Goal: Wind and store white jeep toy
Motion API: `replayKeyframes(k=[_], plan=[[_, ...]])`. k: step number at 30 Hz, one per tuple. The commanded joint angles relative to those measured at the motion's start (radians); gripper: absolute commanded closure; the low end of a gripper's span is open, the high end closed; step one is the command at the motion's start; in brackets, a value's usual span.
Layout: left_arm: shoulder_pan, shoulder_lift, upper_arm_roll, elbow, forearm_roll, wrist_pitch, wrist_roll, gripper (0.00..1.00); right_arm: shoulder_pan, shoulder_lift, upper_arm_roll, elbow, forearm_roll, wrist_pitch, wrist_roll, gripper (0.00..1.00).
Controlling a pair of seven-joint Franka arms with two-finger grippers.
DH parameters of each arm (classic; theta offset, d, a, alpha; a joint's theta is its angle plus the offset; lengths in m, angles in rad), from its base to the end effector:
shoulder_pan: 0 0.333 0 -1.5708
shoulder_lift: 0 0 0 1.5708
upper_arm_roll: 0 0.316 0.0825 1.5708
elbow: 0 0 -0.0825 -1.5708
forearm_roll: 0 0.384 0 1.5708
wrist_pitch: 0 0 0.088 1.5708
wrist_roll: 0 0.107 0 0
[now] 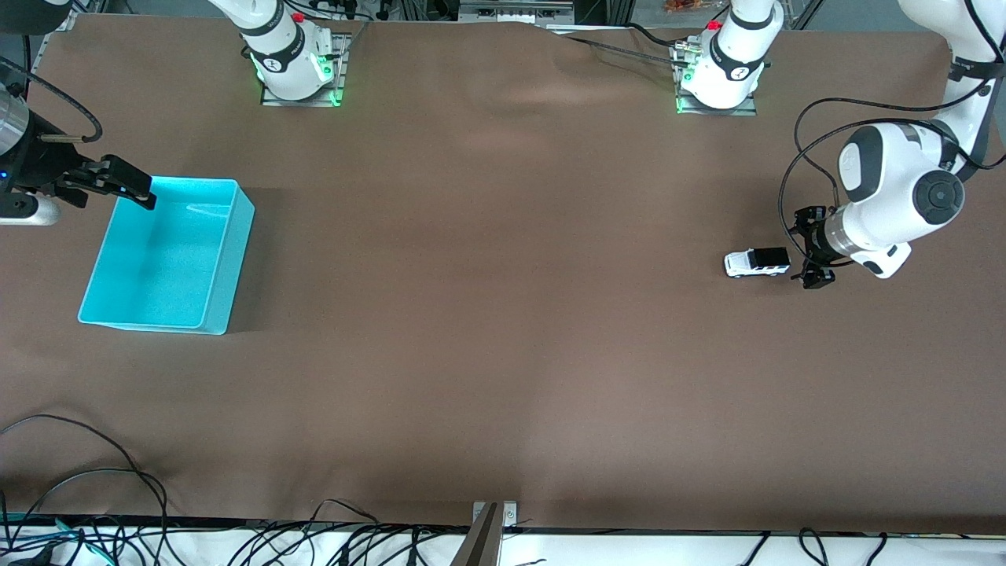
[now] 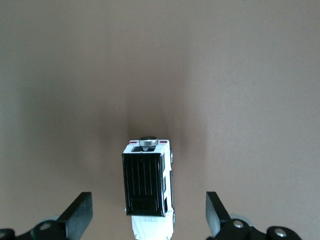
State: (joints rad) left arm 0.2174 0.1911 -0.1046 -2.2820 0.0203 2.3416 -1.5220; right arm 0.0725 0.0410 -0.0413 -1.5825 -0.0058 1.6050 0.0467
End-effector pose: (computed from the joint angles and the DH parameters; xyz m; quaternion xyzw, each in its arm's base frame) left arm 0.5138 0.0581 0.2603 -0.6879 -0.7228 0.0516 0.0398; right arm 0.5689 0.0176 0.5989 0.9999 -0.0076 -0.0091 0.0041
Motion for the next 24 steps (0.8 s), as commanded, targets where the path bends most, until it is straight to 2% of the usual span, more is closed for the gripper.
replayKeyframes(k=[1, 24], plan=[[0.007, -0.038, -0.01, -0.092, 0.023, 0.106, -0.018, 0.0, 0.003, -0.004, 0.001, 0.015, -0.011, -0.016, 0.007, 0.0], [-0.015, 0.045, -0.015, -0.146, 0.024, 0.283, -0.018, 0.0, 0.003, -0.004, 0.0, 0.015, -0.011, -0.016, 0.005, 0.0]])
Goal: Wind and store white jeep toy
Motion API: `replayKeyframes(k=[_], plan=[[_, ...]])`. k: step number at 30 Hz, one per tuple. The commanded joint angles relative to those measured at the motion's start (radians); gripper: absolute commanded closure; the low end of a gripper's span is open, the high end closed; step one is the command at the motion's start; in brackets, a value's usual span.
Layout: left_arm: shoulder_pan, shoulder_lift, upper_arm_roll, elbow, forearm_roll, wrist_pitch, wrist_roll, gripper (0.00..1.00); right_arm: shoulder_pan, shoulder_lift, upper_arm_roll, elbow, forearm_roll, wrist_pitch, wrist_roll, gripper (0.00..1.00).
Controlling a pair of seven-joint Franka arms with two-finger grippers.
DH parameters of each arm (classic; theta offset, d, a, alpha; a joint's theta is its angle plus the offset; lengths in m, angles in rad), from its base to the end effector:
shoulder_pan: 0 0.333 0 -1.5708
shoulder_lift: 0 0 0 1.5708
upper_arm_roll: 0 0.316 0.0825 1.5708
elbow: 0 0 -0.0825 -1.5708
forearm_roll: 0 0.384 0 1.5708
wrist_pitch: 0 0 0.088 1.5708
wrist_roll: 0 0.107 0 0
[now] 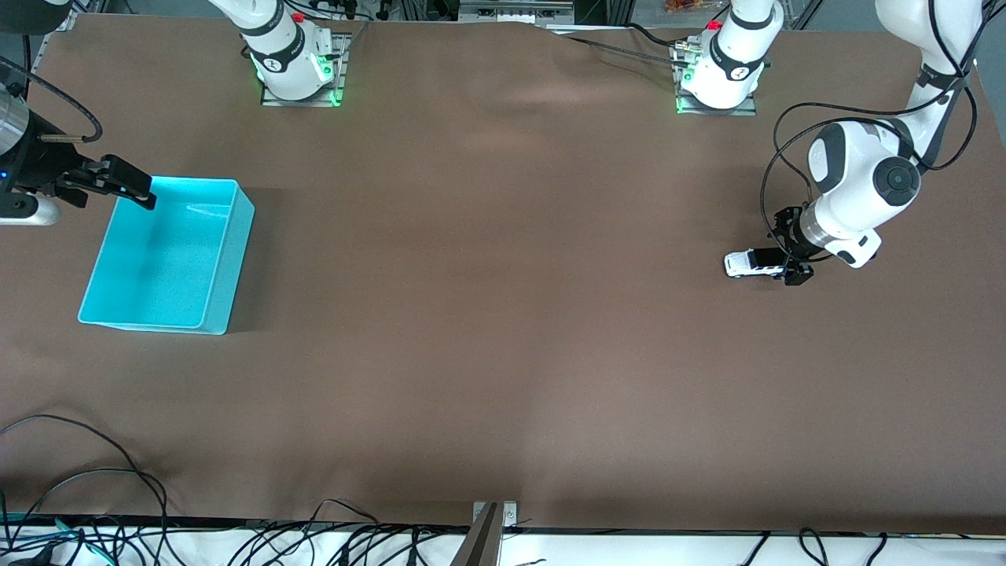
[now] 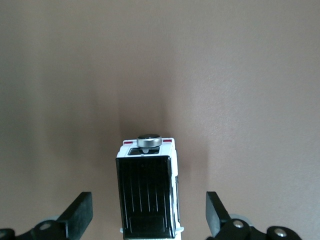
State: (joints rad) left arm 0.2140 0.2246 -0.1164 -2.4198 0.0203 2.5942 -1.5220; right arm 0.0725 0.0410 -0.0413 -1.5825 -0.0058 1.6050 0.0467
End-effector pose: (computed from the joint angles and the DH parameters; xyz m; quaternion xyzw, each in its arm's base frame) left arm 0.4870 0.0456 0.2140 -0.6949 -0.7186 0.0235 0.0099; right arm 0.5689 0.0176 0.5989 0.9999 -0.0076 -0.0091 0.0041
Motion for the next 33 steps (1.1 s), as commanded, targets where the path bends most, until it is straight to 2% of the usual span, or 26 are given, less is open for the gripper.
replayKeyframes(k=[1, 6, 11, 14, 22, 24, 33], plan=[[-0.012, 0.015, -0.008, -0.007, 0.024, 0.03, -0.018, 0.0, 0.003, -0.004, 0.0, 0.015, -0.011, -0.016, 0.005, 0.0], [-0.012, 0.028, -0.008, -0.008, 0.024, 0.05, -0.018, 0.03, 0.003, -0.004, 0.0, 0.015, -0.011, -0.016, 0.005, 0.0], [-0.012, 0.05, -0.008, -0.008, 0.024, 0.07, -0.018, 0.11, 0.003, -0.004, 0.0, 0.015, -0.013, -0.016, 0.005, 0.0], [-0.012, 0.051, -0.008, -0.008, 0.024, 0.07, -0.018, 0.22, 0.003, -0.004, 0.0, 0.015, -0.013, -0.016, 0.005, 0.0], [-0.013, 0.05, -0.009, -0.007, 0.024, 0.07, -0.017, 0.63, 0.003, -0.004, 0.001, 0.015, -0.011, -0.014, 0.005, 0.0], [-0.013, 0.048, -0.009, -0.005, 0.024, 0.069, -0.015, 0.7, 0.003, -0.004, 0.001, 0.015, -0.011, -0.014, 0.005, 0.0], [-0.021, 0.025, -0.042, -0.001, 0.026, 0.061, -0.013, 0.72, 0.003, -0.004, 0.001, 0.015, -0.013, -0.011, 0.005, 0.0]])
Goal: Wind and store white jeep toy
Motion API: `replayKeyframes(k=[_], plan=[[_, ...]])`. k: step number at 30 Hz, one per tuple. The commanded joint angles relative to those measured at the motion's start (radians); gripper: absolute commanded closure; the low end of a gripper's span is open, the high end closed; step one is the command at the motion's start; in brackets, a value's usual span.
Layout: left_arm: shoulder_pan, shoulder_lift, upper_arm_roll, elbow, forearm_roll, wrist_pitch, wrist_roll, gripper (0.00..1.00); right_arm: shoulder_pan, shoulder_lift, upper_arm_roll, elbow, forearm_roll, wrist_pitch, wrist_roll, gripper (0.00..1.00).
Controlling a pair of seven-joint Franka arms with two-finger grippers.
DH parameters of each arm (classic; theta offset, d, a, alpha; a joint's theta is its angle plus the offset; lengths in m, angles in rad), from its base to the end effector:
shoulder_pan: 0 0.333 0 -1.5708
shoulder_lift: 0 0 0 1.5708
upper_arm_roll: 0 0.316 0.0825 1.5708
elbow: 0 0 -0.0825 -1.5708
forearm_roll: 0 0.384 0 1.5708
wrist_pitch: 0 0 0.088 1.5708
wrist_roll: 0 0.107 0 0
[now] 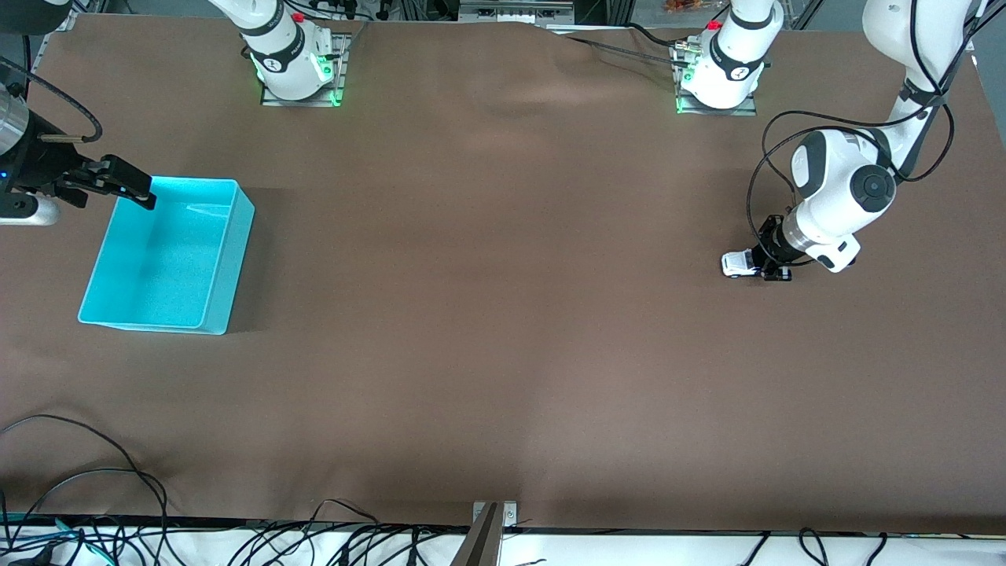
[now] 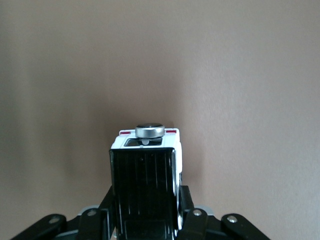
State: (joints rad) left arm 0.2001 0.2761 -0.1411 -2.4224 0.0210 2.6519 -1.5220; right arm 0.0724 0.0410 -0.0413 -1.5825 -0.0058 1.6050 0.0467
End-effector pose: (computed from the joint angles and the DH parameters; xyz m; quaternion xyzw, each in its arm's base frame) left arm 0.4873 0.0254 0.1934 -0.7083 -0.7054 0.0259 0.0038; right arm 0.5689 0.0176 0.5989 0.9999 -0.0077 -0.0091 0.0041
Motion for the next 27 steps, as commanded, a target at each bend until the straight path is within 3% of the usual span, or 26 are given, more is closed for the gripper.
replayKeyframes(k=[1, 13, 27], plan=[[-0.007, -0.031, -0.026, 0.002, 0.025, 0.002, -0.015, 0.73, 0.003, -0.004, 0.001, 0.015, -0.013, -0.011, 0.005, 0.0], [-0.01, -0.04, -0.106, 0.002, 0.025, -0.03, -0.067, 0.75, 0.003, -0.004, 0.001, 0.015, -0.013, -0.011, 0.005, 0.0], [-0.024, 0.012, -0.114, 0.0, 0.025, 0.011, -0.121, 0.75, 0.001, -0.003, -0.002, 0.015, -0.014, -0.01, 0.005, 0.0]])
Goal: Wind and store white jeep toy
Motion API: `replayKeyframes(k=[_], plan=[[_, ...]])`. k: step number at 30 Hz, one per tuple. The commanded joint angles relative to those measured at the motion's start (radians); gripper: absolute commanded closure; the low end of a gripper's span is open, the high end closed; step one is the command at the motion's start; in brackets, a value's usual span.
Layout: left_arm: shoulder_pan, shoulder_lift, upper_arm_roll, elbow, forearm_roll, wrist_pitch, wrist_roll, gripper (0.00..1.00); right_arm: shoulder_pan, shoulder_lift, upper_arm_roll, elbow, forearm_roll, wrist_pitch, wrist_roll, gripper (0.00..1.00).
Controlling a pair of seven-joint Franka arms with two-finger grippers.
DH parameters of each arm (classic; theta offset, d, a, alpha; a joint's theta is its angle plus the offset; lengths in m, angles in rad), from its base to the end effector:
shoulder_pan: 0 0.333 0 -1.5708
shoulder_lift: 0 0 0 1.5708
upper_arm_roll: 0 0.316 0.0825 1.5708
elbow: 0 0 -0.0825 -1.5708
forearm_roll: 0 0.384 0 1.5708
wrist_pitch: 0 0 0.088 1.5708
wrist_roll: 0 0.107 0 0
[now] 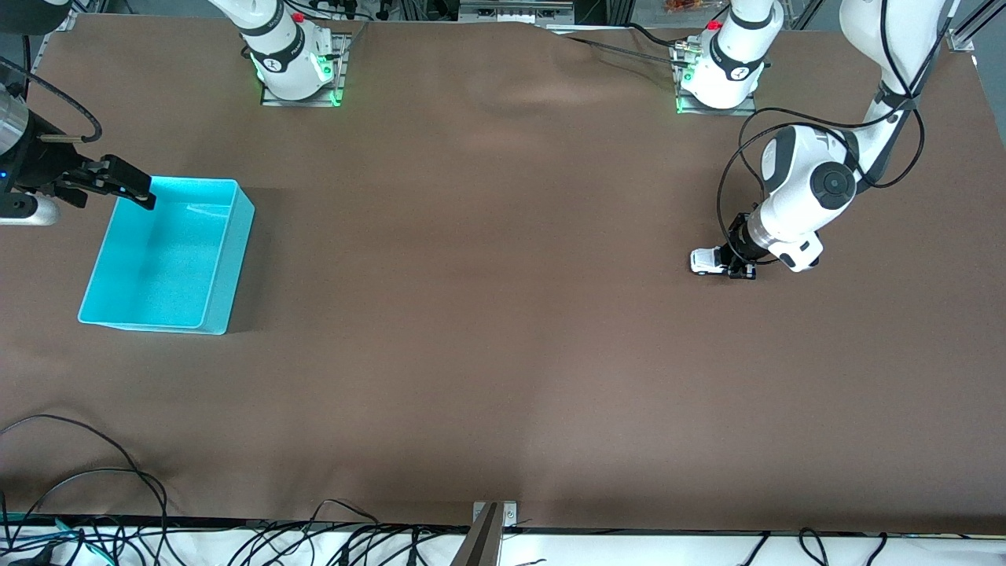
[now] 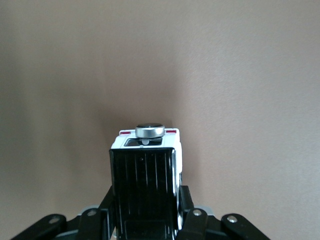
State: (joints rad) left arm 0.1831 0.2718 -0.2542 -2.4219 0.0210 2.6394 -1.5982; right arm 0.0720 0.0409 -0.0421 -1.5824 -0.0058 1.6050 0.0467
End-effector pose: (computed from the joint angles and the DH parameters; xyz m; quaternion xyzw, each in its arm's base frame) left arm 0.4866 -0.0400 0.1976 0.7258 0.6870 -0.0366 0.0028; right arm 0.5689 0.0169 0.5990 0.9999 -0.0083 -0.0090 0.0041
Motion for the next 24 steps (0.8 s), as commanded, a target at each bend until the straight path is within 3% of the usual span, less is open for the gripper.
replayKeyframes(k=[1, 7, 24], plan=[[-0.007, 0.021, 0.0, 0.0, 0.025, 0.028, -0.046, 0.75, 0.002, -0.003, -0.001, 0.015, -0.014, -0.01, 0.005, 0.0], [-0.001, 0.038, 0.004, 0.0, 0.031, 0.042, -0.045, 0.75, 0.002, -0.003, -0.001, 0.015, -0.014, -0.008, 0.005, 0.0], [0.124, 0.087, 0.016, 0.02, 0.226, 0.051, -0.045, 0.75, 0.002, -0.003, -0.001, 0.015, -0.013, -0.008, 0.005, 0.0]])
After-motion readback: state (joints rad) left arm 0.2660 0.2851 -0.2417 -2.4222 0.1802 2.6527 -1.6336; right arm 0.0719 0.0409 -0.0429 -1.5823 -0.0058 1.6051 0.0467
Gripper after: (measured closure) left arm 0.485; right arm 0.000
